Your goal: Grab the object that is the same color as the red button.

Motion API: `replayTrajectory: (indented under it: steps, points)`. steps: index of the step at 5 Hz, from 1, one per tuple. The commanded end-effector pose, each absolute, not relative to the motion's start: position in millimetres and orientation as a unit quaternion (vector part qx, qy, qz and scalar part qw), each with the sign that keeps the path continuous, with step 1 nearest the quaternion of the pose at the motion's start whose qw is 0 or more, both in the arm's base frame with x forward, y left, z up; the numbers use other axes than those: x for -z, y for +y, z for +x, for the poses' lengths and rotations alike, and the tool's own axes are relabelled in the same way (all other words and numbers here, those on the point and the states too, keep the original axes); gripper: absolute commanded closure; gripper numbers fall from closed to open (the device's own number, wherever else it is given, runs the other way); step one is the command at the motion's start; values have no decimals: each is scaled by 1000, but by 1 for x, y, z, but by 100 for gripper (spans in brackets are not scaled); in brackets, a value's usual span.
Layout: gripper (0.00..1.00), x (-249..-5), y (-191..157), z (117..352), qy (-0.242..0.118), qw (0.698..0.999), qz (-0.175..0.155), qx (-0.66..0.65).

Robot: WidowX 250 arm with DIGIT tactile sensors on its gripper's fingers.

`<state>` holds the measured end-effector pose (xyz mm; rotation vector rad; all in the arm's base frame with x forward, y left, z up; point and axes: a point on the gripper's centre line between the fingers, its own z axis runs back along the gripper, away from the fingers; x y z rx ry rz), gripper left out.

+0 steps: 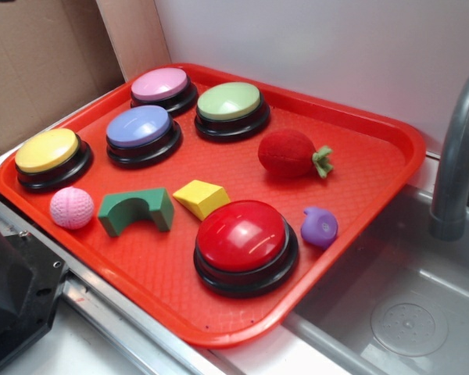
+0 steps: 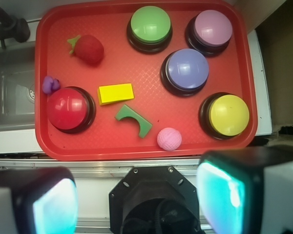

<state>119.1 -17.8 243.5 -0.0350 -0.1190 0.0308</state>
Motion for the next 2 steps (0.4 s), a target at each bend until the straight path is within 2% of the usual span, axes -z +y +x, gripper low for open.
replayTrajectory:
  steps: [1,2]
  points:
    - [0,-244,-18,119,-59,998,-18,-15]
    - [0,-234,-22,146,-58,998,-19,32]
